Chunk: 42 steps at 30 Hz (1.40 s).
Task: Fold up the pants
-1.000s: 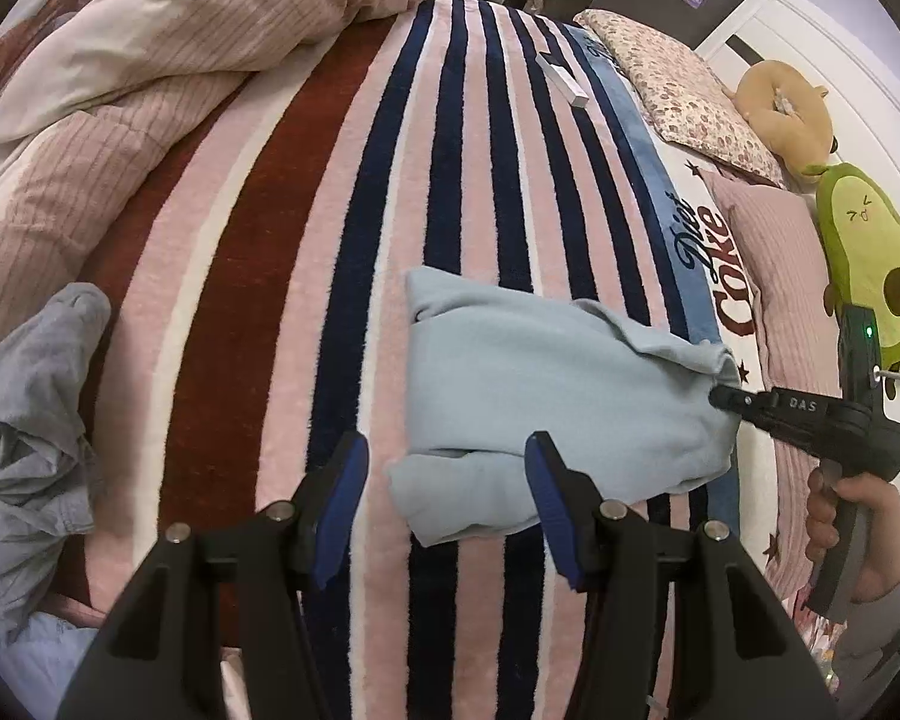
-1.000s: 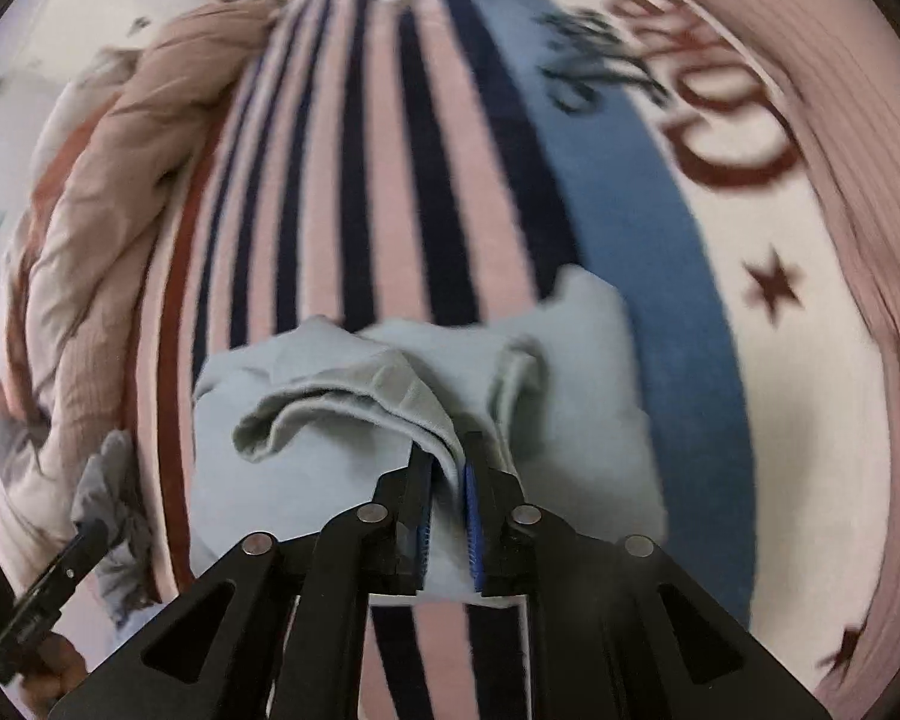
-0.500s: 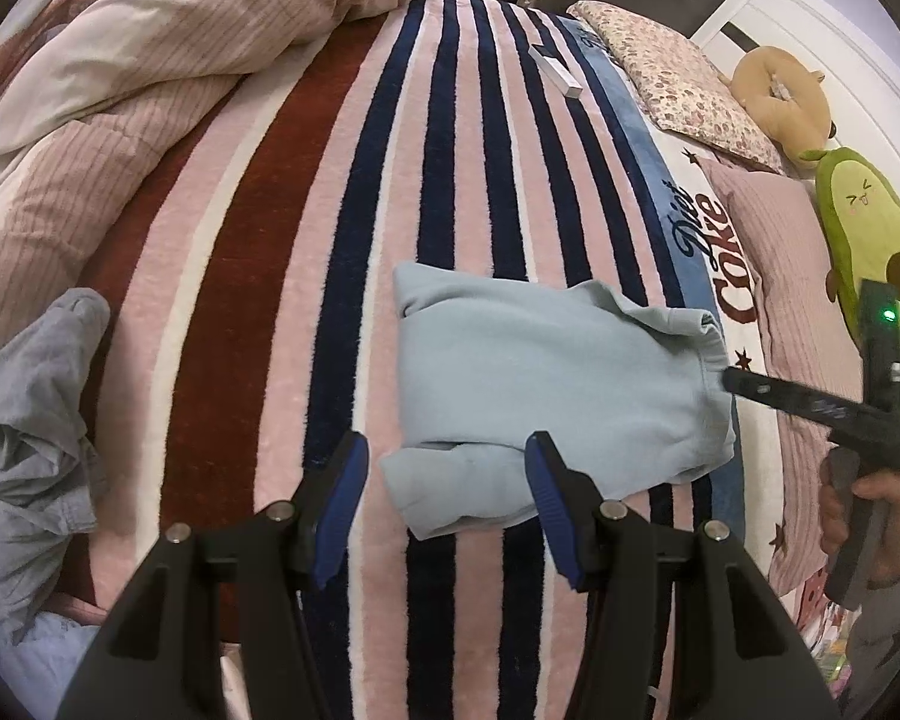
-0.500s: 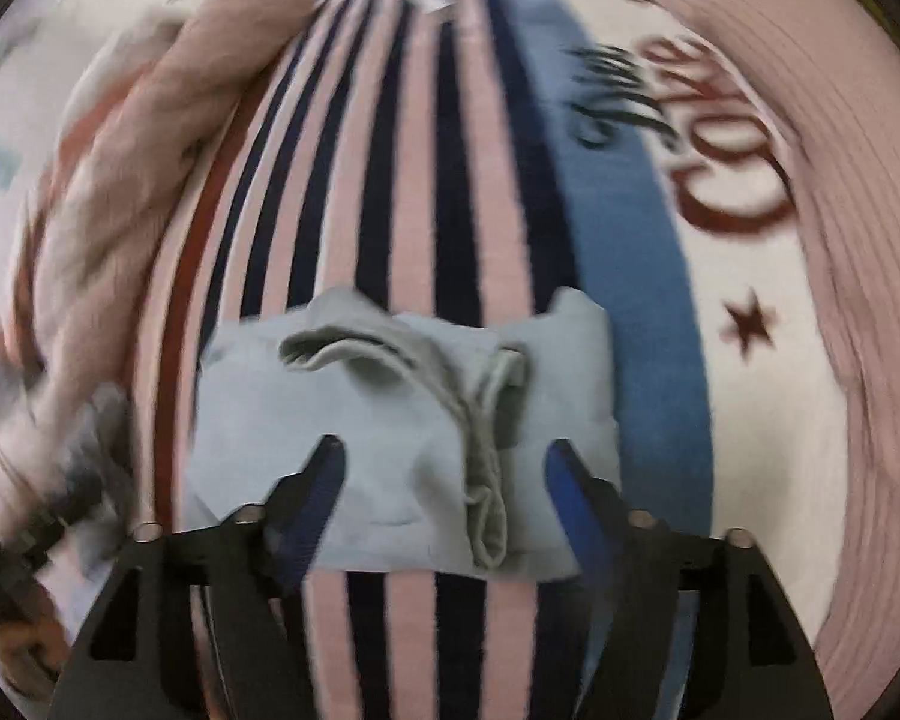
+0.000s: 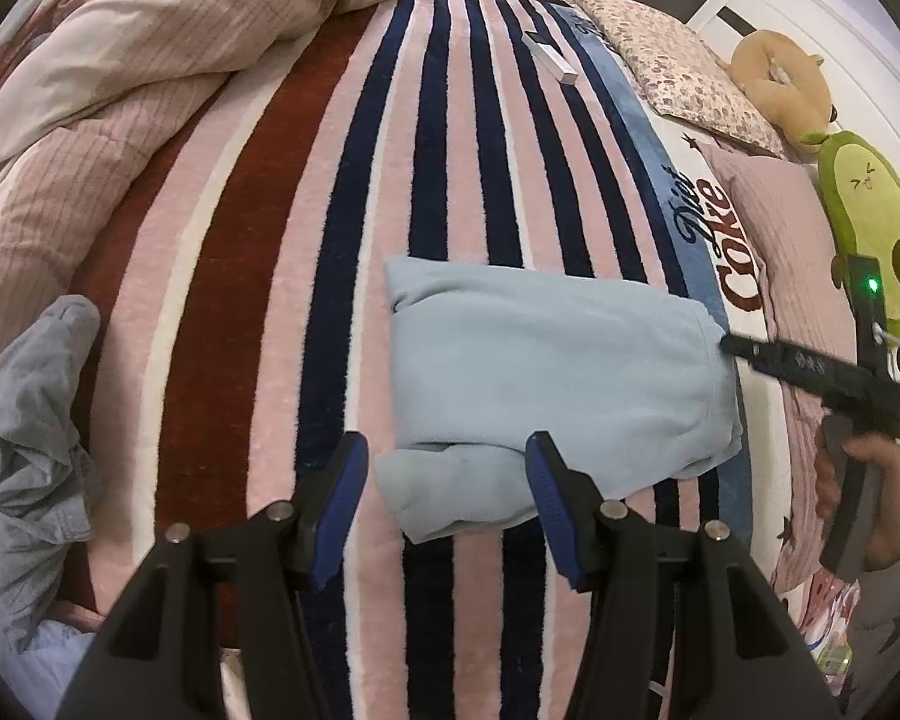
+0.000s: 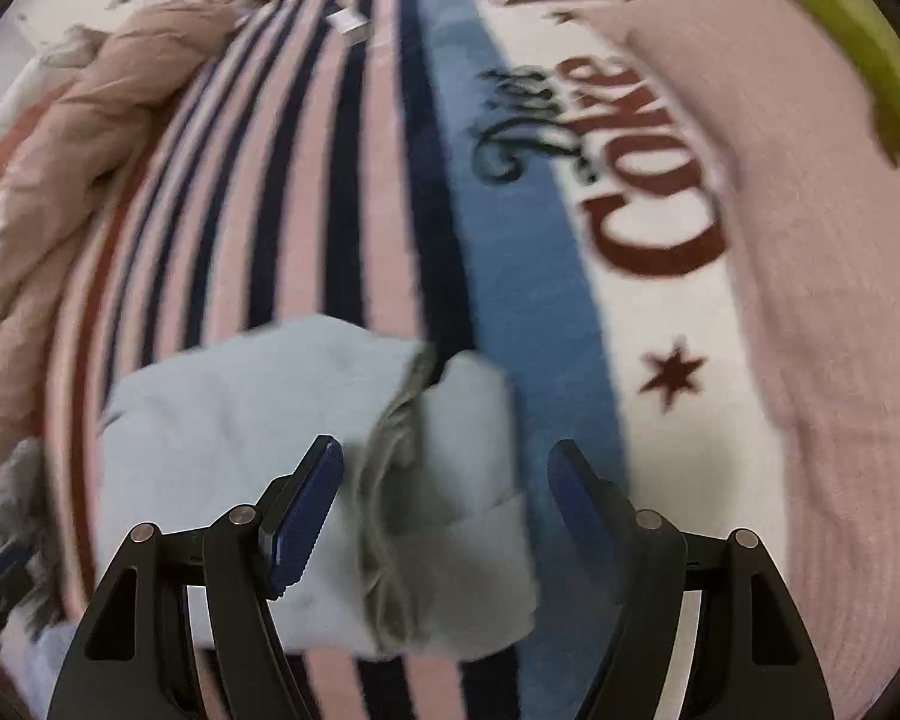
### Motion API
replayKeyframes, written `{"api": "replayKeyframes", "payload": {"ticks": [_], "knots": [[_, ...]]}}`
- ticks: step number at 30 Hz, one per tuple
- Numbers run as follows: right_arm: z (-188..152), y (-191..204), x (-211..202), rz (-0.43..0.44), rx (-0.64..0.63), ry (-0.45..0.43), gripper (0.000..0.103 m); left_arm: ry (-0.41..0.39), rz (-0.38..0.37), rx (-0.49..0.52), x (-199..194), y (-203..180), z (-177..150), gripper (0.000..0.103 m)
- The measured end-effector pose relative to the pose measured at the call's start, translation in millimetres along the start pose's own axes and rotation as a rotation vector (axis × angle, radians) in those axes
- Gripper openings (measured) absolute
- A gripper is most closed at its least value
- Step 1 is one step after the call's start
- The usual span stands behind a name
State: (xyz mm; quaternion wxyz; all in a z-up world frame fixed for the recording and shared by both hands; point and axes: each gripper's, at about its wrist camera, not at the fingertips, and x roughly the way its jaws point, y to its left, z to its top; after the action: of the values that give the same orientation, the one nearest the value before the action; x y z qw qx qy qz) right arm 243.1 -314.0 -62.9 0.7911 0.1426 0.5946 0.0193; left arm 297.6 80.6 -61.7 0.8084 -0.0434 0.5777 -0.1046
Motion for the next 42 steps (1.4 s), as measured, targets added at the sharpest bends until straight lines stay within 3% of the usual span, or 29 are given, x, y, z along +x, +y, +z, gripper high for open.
{"api": "replayKeyframes", "payload": {"ticks": [2,4,8,10,11,16,22,25,29,33,35,38,39,42], "knots": [[-7.5,4.2,8.0,0.110,-0.010,0.062,0.067,-0.005,-0.002,-0.001,-0.7,-1.3,1.4,0.050],[-14.6,13.6,15.2,0.165,-0.048,0.087,0.067,-0.011,0.002,0.001,-1.6,-2.2,1.8,0.050],[-29.2,35.3,29.0,0.116,-0.138,0.106,0.063,-0.013,0.009,0.008,-2.4,-4.1,3.4,0.050],[-33.5,43.7,30.6,0.092,-0.151,0.105,0.026,-0.013,0.010,0.009,-2.5,-4.6,3.7,0.050],[-34.4,47.4,31.4,0.101,-0.165,0.106,0.025,-0.012,0.011,0.009,-2.1,-4.9,3.7,0.051],[-34.1,50.7,22.4,0.072,-0.188,0.039,0.023,-0.006,0.013,0.012,-0.4,-5.9,2.7,0.051],[-21.5,37.6,-17.5,0.019,-0.168,-0.061,0.023,-0.003,0.018,0.018,0.1,-6.9,3.8,0.051],[-16.5,20.6,-28.0,0.008,-0.148,-0.040,0.023,-0.005,0.015,0.023,0.0,-9.3,4.8,0.051],[-22.4,13.7,-4.5,0.027,-0.157,0.086,0.024,0.000,0.011,0.027,3.9,-14.7,4.9,0.051],[-32.9,14.1,9.0,-0.048,-0.187,0.089,0.025,0.013,0.021,0.035,11.0,-18.4,3.5,0.051],[-32.7,10.7,8.3,-0.074,-0.179,0.071,0.025,0.012,0.028,0.038,13.6,-19.0,2.4,0.059],[-33.6,6.9,3.2,-0.107,-0.175,0.055,0.036,0.017,0.027,0.034,19.1,-18.2,1.2,0.060],[-34.3,4.2,1.2,-0.109,-0.178,0.066,0.046,0.020,0.026,0.031,21.5,-18.1,1.1,0.060],[-31.1,-3.0,-7.7,-0.083,-0.166,0.083,0.052,0.020,0.032,0.018,27.4,-14.5,2.7,0.062]]}}
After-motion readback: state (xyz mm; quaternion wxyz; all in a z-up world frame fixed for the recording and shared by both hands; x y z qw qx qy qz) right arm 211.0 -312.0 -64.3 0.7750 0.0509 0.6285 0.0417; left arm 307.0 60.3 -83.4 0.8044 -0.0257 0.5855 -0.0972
